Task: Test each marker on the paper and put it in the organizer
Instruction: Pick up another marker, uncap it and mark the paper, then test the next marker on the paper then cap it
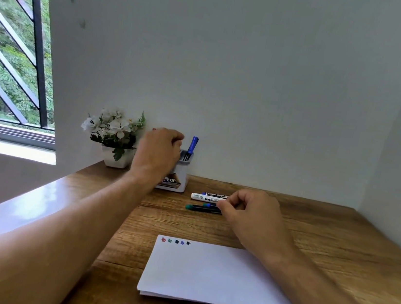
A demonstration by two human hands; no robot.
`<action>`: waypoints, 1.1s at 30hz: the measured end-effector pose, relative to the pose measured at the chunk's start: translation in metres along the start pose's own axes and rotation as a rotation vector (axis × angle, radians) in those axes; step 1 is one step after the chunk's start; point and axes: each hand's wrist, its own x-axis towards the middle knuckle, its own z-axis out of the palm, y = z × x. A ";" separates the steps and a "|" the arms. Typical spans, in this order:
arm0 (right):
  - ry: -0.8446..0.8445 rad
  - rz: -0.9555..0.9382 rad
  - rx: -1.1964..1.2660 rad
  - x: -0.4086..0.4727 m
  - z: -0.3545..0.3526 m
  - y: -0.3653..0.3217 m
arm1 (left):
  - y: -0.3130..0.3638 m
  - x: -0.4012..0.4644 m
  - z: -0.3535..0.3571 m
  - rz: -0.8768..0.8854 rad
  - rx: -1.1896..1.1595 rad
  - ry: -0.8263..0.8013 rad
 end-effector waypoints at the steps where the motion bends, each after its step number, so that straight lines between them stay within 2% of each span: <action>1: -0.001 0.004 -0.056 0.001 -0.002 0.001 | 0.009 -0.005 0.001 0.023 -0.002 -0.032; 4: -0.017 0.032 -0.179 0.004 -0.010 0.005 | 0.033 -0.020 0.003 0.067 -0.011 -0.161; 9: -0.032 0.103 -0.250 0.005 -0.021 0.010 | 0.052 -0.053 0.009 0.062 0.114 -0.529; 12: -0.047 0.118 -0.256 0.006 -0.022 0.013 | 0.050 -0.064 0.010 0.076 0.238 -0.607; 16: -0.068 0.113 -0.260 0.006 -0.020 0.012 | 0.046 -0.063 0.010 0.059 0.273 -0.686; 23: -0.079 0.101 -0.273 0.006 -0.017 0.014 | 0.037 -0.059 0.013 0.030 0.257 -0.722; 26: -0.070 0.107 -0.275 0.007 -0.017 0.015 | 0.033 -0.059 0.010 0.004 0.222 -0.685; 29: -0.050 0.122 -0.256 0.008 -0.016 0.016 | 0.030 -0.057 0.006 -0.058 0.122 -0.642; 33: 0.005 0.166 -0.142 0.009 -0.015 0.017 | 0.033 -0.053 0.003 -0.224 -0.107 -0.633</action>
